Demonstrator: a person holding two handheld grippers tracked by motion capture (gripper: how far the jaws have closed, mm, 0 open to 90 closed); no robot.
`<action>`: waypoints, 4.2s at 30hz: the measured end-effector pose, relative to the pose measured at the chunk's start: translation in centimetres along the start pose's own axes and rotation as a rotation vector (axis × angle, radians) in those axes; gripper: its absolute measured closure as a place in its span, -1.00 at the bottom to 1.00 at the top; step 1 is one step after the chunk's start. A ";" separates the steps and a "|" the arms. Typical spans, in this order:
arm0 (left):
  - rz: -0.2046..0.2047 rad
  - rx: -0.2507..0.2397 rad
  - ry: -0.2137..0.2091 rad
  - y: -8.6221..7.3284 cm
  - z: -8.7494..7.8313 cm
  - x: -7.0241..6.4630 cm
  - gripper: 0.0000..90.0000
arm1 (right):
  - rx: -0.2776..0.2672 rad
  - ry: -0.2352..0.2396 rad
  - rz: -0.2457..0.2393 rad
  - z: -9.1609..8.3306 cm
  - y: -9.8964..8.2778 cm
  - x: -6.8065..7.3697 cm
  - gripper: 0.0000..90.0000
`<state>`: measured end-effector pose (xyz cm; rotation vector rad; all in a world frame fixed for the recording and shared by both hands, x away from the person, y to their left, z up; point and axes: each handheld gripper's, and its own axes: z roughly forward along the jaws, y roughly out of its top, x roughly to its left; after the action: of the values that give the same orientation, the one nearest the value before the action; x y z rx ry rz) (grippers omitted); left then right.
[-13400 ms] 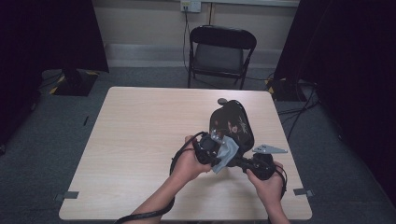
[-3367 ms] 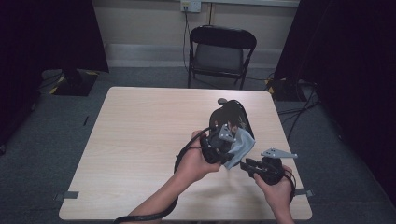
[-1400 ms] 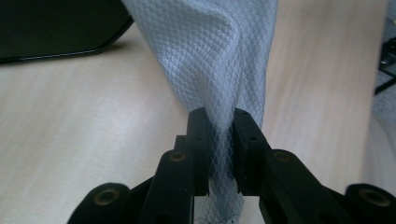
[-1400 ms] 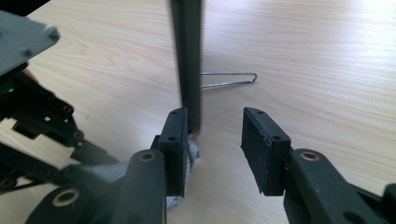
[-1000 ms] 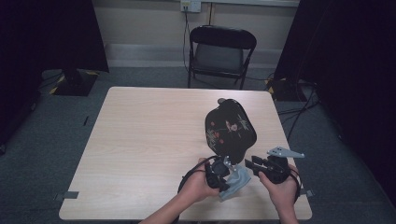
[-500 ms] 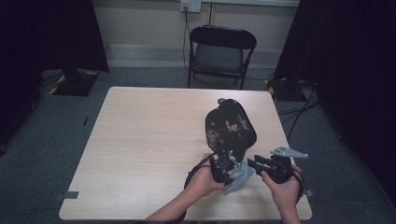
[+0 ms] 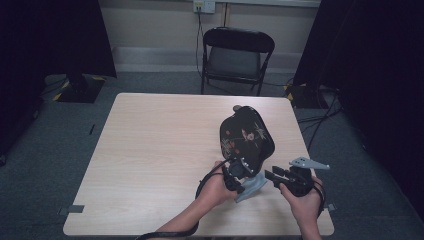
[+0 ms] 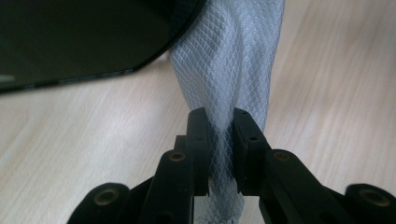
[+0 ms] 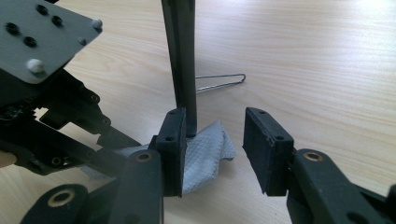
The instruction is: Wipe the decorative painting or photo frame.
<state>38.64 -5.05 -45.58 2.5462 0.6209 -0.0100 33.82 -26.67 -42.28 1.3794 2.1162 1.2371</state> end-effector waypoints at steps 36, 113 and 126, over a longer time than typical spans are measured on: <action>0.012 -0.125 0.021 3.7 -6.7 -0.3 0.76 | -0.025 0.059 -0.041 -1.8 0.8 0.2 0.21; -0.141 -0.285 0.157 8.5 -18.4 1.6 0.75 | 0.011 0.082 -0.115 4.1 -0.1 0.7 0.29; -0.153 -0.291 0.204 8.5 -19.6 2.4 0.76 | 0.016 0.068 -0.121 4.4 -0.5 0.8 0.73</action>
<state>42.25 -0.97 -24.81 2.2300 0.8299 0.2706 36.06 -23.93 -44.98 1.2127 2.2245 1.2380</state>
